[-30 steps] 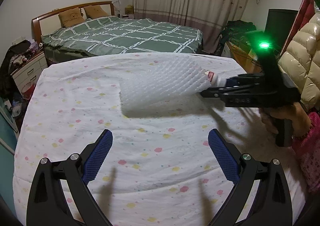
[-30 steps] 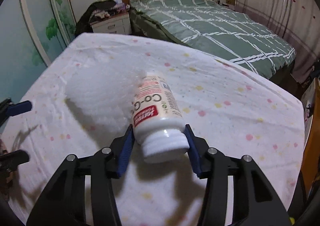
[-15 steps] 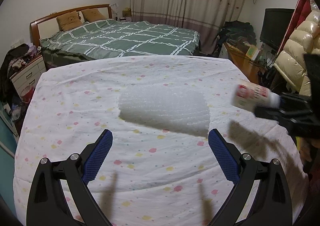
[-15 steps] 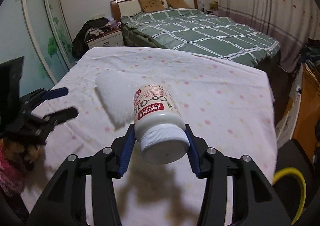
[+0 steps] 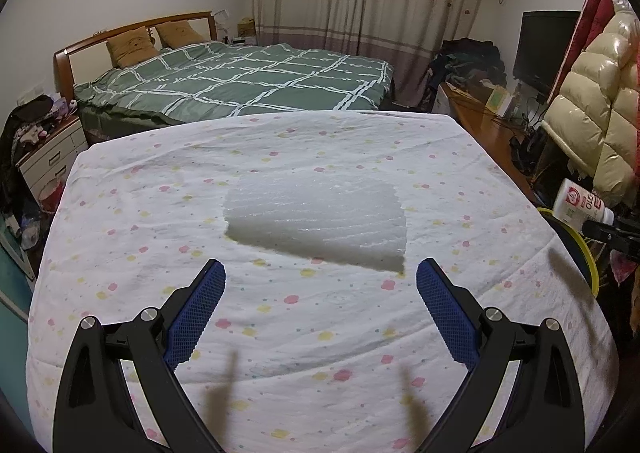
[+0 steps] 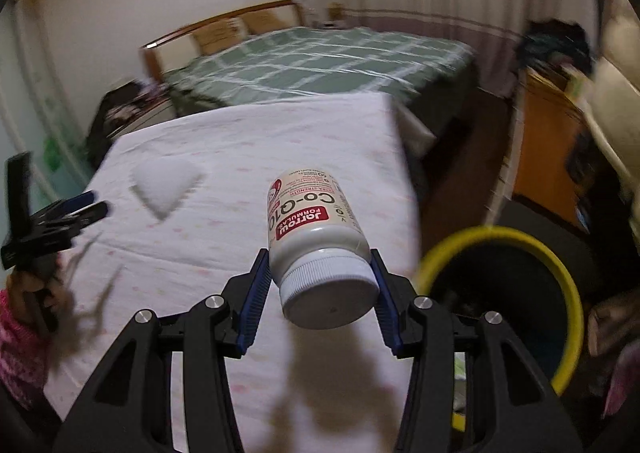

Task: Collect trash
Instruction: 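Carry the supplement bottle into the bin and open the right gripper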

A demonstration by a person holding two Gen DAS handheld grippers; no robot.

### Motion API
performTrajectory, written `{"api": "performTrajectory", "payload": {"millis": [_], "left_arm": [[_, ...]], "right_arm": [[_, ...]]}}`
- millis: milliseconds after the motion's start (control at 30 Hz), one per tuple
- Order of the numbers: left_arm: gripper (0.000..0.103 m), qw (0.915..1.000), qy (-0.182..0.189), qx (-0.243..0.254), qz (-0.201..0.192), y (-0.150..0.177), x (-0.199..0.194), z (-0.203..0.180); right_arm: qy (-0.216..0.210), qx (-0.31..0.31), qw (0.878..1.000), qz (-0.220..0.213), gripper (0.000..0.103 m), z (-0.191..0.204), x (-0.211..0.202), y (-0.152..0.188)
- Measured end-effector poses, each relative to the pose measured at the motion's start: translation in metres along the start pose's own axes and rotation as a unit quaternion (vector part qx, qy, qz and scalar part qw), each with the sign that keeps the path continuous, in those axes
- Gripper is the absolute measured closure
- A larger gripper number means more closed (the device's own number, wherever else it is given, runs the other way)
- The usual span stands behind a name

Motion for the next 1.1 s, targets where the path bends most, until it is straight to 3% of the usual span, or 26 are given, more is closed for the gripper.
{"api": "performTrajectory", "payload": {"millis": [200,467,833,1000,1100], "left_arm": [[0.008,0.9999,0.010,-0.006,-0.002,-0.003,-0.004,0.002],[0.008,0.9997,0.015,0.017,0.009,-0.020,-0.007,0.004],[0.008,0.9971,0.034,0.041,0.055,-0.043,0.051,0.033],[0.008,0.9927,0.072,0.038,0.088,-0.052,0.082,0.033],[0.008,0.9896,0.098,0.054,0.091,-0.052,0.081,0.020]], "right_arm": [[0.081,0.079,0.993,0.021,0.057,-0.076,-0.004,0.024],[0.142,0.134,0.979,0.049,0.053,-0.138,0.015,0.042],[0.143,0.132,0.979,0.051,0.052,-0.141,0.023,0.047],[0.140,0.135,0.980,0.049,0.052,-0.137,0.023,0.044],[0.136,0.134,0.980,0.051,0.052,-0.134,0.024,0.045]]}}
Point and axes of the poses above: each gripper's, at about its wrist camera, not at the fingertips, and x roughly the way its jaws point, z to its left, y to its underside, the point moved 2 cm from there along x, roughly the way its jaws point, and after that the axes turned 10 degrees about -y, right-handed, at the moved point
